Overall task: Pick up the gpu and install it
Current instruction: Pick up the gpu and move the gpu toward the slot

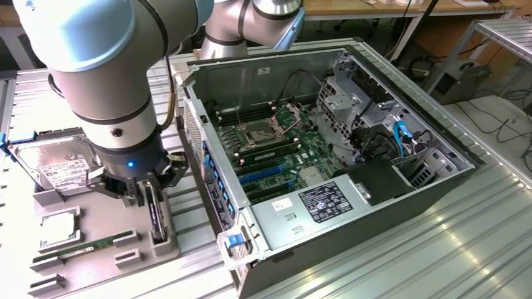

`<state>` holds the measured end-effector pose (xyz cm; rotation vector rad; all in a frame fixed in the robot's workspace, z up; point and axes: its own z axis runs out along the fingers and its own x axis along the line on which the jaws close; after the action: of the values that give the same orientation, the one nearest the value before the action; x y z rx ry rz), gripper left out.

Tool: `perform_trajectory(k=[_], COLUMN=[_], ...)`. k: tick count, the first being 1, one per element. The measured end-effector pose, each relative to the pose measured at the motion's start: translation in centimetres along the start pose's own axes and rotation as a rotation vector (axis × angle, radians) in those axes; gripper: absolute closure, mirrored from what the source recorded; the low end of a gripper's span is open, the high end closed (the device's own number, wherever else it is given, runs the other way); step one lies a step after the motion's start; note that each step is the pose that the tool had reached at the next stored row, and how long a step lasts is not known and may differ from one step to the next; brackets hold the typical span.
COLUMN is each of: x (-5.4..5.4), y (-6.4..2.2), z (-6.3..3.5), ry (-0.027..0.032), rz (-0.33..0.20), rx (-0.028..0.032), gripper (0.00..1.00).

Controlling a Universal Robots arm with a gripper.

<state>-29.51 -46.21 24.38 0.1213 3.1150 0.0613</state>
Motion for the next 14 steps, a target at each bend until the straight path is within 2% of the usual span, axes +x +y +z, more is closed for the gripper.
perform_trajectory(k=[3,4,10,14], x=[0.01,0.01,0.01,0.01], y=[0.03,0.03,0.04,0.03], z=[0.03,0.02,0.02,0.03], ry=[-0.0001,0.0,0.0003,0.0022], rz=[0.0,0.0,-0.004,-0.056], rx=[-0.0001,0.0,0.0,-0.0013], gripper=[0.65,0.72,0.74,0.74])
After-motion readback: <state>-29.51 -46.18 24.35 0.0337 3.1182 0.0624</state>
